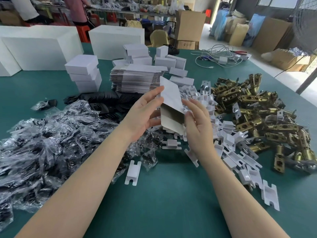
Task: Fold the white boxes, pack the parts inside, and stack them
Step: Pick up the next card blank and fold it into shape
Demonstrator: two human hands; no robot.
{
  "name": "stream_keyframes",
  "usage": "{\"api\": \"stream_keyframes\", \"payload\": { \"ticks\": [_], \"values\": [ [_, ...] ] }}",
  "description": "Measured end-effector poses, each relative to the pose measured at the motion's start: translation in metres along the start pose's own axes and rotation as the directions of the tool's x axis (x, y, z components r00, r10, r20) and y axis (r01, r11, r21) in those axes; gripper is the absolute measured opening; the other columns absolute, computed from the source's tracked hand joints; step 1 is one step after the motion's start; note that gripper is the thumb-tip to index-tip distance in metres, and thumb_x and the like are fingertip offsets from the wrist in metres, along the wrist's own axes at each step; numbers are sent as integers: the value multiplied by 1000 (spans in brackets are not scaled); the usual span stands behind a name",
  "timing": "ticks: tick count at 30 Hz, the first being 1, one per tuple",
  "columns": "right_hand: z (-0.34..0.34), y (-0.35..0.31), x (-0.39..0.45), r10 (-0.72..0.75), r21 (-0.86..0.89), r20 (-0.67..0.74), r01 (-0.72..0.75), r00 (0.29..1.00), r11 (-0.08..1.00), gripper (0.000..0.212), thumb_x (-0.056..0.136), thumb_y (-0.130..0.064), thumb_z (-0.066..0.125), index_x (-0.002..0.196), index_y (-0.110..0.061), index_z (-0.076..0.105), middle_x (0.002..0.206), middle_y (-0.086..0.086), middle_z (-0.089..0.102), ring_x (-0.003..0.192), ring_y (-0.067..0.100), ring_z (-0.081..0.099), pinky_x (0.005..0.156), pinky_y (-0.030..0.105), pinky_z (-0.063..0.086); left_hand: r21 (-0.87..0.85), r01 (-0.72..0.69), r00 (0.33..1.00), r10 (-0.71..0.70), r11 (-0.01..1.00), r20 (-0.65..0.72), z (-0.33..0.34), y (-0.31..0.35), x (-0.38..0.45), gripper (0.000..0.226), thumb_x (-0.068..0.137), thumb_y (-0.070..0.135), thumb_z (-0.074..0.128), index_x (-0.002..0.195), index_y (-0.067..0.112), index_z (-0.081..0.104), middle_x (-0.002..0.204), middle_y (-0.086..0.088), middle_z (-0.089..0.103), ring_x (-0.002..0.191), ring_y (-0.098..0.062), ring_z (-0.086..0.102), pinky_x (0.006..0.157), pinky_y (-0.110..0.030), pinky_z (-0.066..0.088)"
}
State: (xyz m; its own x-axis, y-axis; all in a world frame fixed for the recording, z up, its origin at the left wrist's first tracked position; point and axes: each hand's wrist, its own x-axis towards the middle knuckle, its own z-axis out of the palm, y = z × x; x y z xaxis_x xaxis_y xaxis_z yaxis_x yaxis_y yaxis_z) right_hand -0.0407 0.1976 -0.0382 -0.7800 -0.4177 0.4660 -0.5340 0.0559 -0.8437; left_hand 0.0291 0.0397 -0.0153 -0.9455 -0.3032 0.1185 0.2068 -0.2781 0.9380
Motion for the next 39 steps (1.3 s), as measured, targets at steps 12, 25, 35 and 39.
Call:
{"api": "stream_keyframes", "payload": {
  "ticks": [12,25,35,39],
  "values": [
    [-2,6,3,260,203,-41,-246,965,948,36,101,-18,42,103,-40,70,98,-8,66,75,5,56,72,29,48,207,39,999,-39,977,-6,-7,-3,-5,21,101,24,55,120,30,63,103,25,69,77,-5,69,61,-24,57],
    [-22,5,9,243,641,337,-411,910,648,38,96,-23,55,133,-20,60,122,16,66,104,32,63,94,47,51,3,116,978,-115,993,175,-13,6,-10,33,94,16,58,126,18,64,108,-5,72,91,-23,72,74,-26,60],
    [-28,2,9,212,571,338,-379,917,728,32,71,-28,81,102,-28,77,109,-1,70,83,13,69,71,24,57,166,33,997,-45,986,69,-9,2,-9,28,76,25,78,104,28,76,101,8,69,85,-11,69,64,-23,58],
    [-26,0,9,192,400,220,-268,956,876,22,74,-23,86,87,-36,75,117,-10,70,81,19,73,73,32,60,258,-47,999,49,965,-1,-4,-4,-7,18,81,21,75,94,34,77,98,14,73,81,-6,70,61,-24,57]
  ]
}}
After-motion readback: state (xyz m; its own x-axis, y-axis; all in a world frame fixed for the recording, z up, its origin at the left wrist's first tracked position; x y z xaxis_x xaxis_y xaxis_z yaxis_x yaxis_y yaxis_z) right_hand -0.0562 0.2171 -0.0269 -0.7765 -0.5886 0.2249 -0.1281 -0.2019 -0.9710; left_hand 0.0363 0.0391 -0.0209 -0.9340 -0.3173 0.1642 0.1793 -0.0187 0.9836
